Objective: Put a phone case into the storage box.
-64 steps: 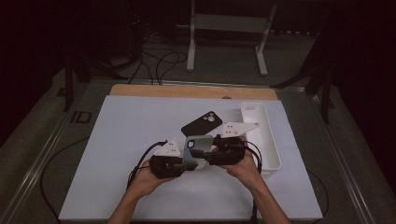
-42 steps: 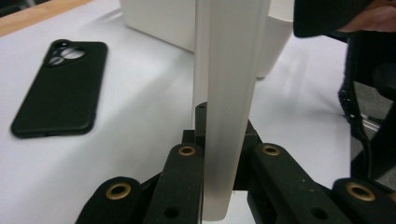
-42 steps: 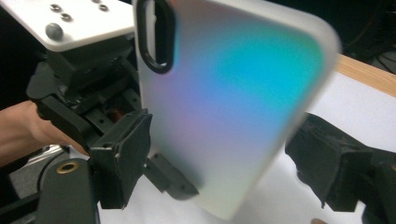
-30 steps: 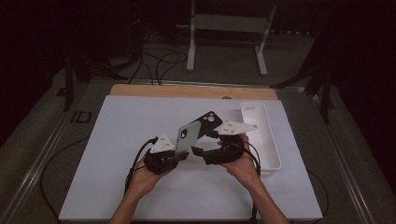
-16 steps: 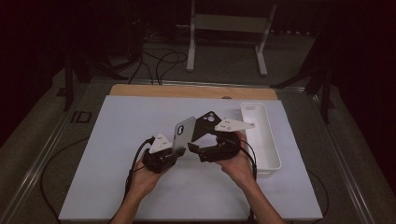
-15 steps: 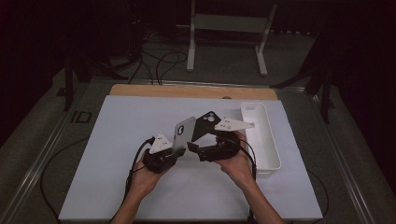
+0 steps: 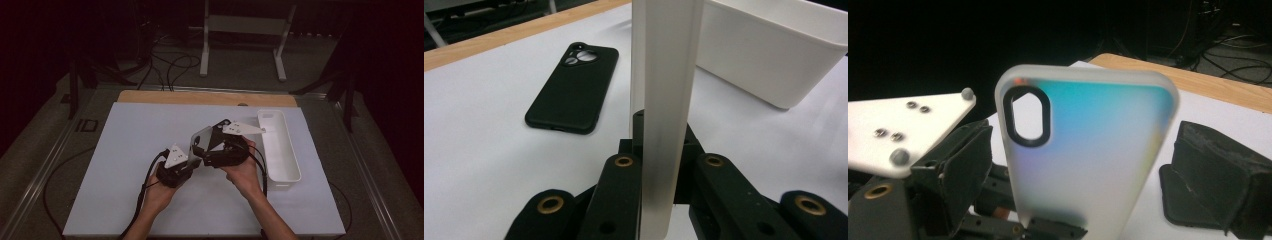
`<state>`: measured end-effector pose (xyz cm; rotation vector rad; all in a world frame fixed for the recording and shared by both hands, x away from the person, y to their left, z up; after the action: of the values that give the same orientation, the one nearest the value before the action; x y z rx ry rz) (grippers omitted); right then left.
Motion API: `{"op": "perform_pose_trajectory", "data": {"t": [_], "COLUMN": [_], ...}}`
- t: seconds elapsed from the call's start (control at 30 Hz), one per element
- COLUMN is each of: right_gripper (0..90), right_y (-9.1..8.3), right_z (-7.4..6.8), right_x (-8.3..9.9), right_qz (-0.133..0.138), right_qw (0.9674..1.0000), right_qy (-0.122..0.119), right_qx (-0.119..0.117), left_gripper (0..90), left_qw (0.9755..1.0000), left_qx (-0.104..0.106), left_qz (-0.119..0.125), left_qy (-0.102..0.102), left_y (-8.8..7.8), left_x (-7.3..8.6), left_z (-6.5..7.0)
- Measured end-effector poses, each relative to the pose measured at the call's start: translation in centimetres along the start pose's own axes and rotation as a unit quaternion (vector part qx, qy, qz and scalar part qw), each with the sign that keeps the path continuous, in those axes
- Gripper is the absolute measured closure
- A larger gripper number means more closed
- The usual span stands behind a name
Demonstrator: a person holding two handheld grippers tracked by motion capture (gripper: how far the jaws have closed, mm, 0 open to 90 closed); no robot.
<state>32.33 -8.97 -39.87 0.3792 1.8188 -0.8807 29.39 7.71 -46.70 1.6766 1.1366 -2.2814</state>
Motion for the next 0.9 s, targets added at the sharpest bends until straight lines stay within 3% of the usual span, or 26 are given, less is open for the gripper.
{"op": "perform_pose_trajectory", "data": {"t": [0.13, 0.23, 0.53, 0.67, 0.7, 0.9], "right_gripper": [13.7, 14.2, 16.5, 16.6, 16.6, 16.6], "right_y": [0.22, 0.50, 0.45, 0.49, 0.49, 0.55], "right_z": [-0.07, 0.22, 0.14, -0.01, -0.01, 0.00], "right_x": [0.08, 0.22, 0.42, 0.48, 0.47, 0.49], "right_qz": [-0.002, -0.003, -0.003, -0.002, -0.002, -0.005], "right_qw": [1.0000, 0.9997, 0.9996, 0.9997, 0.9997, 0.9996], "right_qy": [0.006, 0.024, 0.021, 0.013, 0.013, 0.009], "right_qx": [0.004, 0.009, 0.021, 0.021, 0.022, 0.026], "left_gripper": [85.7, 85.6, 84.8, 76.0, 71.7, 52.0], "left_qw": [1.0000, 1.0000, 0.9999, 0.9999, 0.9998, 0.9997], "left_qx": [0.000, 0.002, 0.010, 0.011, 0.007, 0.011], "left_qz": [-0.001, -0.001, -0.002, -0.005, -0.013, -0.012], "left_qy": [0.002, 0.002, -0.002, 0.003, 0.015, 0.016], "left_y": [0.16, 0.38, 0.67, 0.69, 0.63, 0.23], "left_x": [-0.01, -0.10, -0.08, -0.05, 0.02, 0.15], "left_z": [0.19, 0.46, 0.58, 0.60, 0.61, 0.36]}}
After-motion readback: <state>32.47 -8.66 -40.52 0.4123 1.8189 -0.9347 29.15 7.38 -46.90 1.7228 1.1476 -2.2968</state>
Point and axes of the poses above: each handheld gripper's, and its own axes: y roughly forward along the jaws, x roughly out of its underside, z roughly to its right, the point moved 2 cm from there along y, roughly forward along the jaws, and after that the axes turned 7 degrees about x, right-handed, at the moved point
